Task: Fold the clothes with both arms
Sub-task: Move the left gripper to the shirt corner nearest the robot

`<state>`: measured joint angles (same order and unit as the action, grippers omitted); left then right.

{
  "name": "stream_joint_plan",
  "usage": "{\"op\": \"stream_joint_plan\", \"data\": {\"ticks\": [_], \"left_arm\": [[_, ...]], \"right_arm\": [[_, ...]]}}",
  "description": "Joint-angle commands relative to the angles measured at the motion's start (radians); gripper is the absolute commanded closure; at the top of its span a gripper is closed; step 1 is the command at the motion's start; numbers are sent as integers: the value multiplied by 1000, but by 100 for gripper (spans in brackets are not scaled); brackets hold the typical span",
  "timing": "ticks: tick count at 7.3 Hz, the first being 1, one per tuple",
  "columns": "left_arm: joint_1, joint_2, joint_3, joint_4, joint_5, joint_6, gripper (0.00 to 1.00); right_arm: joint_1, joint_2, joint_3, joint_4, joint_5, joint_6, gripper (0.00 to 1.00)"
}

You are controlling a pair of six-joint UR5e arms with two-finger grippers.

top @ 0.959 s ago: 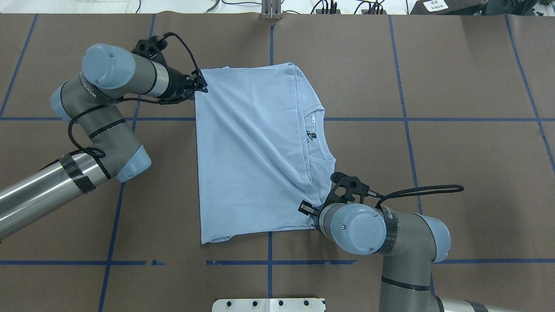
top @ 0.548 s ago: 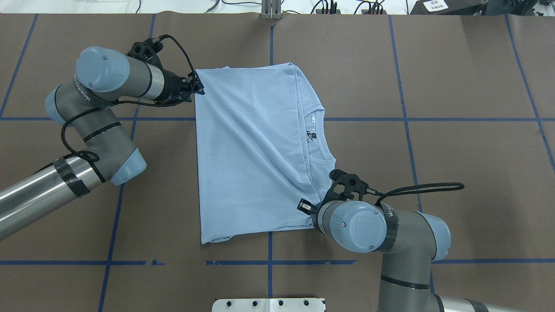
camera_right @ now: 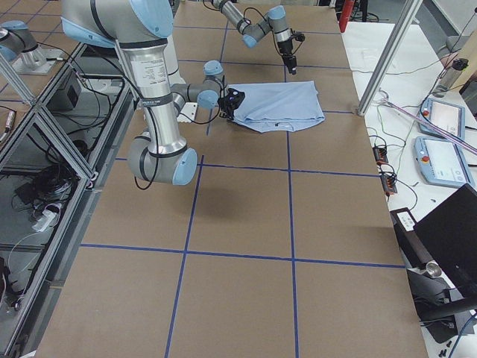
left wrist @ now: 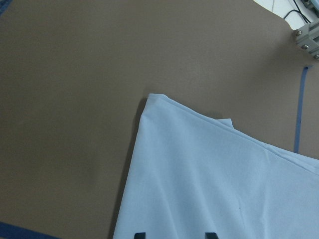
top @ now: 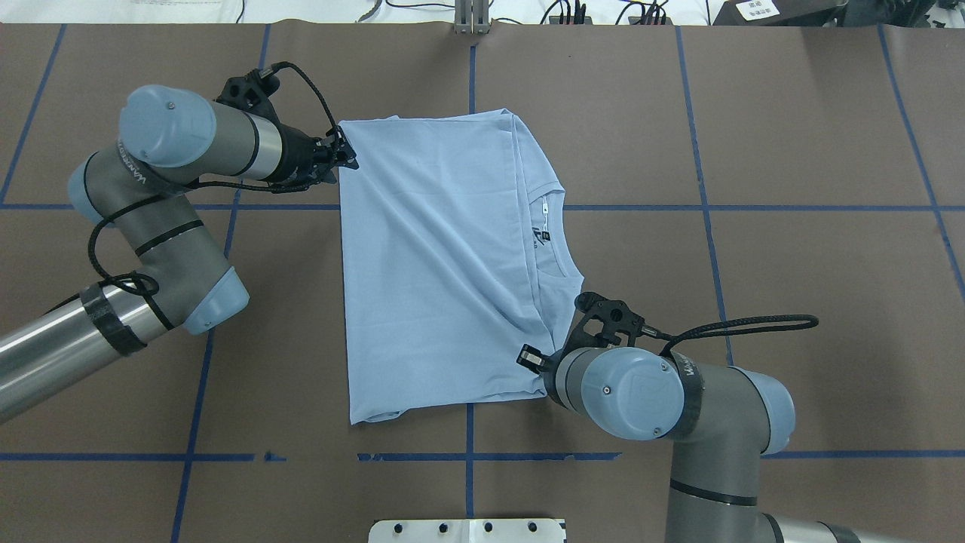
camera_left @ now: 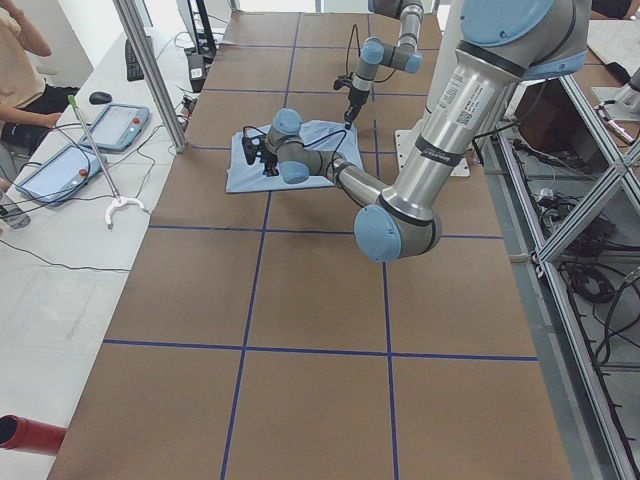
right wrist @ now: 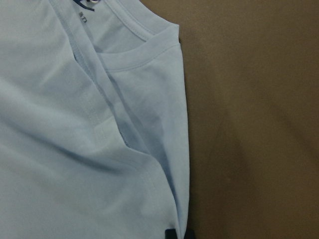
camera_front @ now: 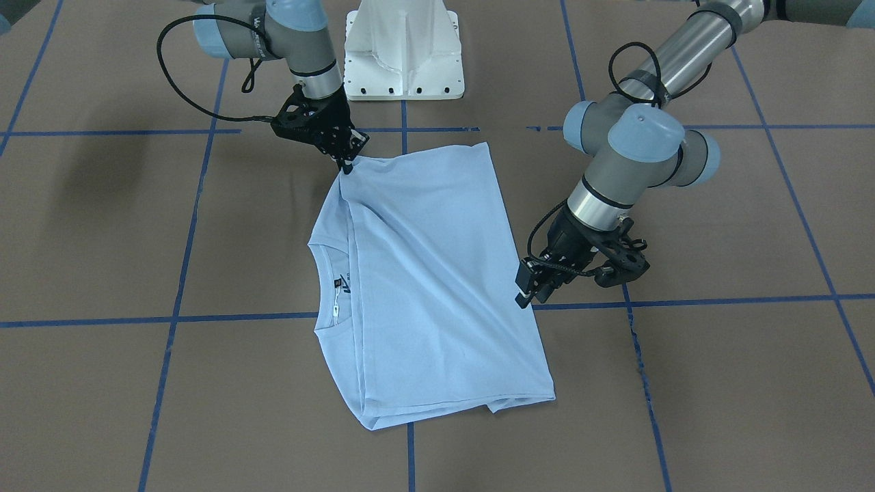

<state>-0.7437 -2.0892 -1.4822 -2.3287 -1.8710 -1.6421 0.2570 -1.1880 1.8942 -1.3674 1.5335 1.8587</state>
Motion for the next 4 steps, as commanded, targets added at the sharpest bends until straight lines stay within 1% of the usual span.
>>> {"op": "stream_joint_plan", "data": {"ticks": [1, 2, 3, 4], "left_arm": [[122, 99, -197, 34, 4, -181, 45], [197, 165, -293, 55, 10, -246, 42], [264, 237, -361, 60, 68, -292, 38], [359, 314, -412, 61, 132, -348, 37]], "right_arm": [[-1, -33, 42, -1, 16, 40, 100], [-11, -39, 54, -1, 14, 46, 100], [-19, -47, 55, 1, 14, 54, 100], [-21, -53, 62, 1, 16, 56, 100]]}}
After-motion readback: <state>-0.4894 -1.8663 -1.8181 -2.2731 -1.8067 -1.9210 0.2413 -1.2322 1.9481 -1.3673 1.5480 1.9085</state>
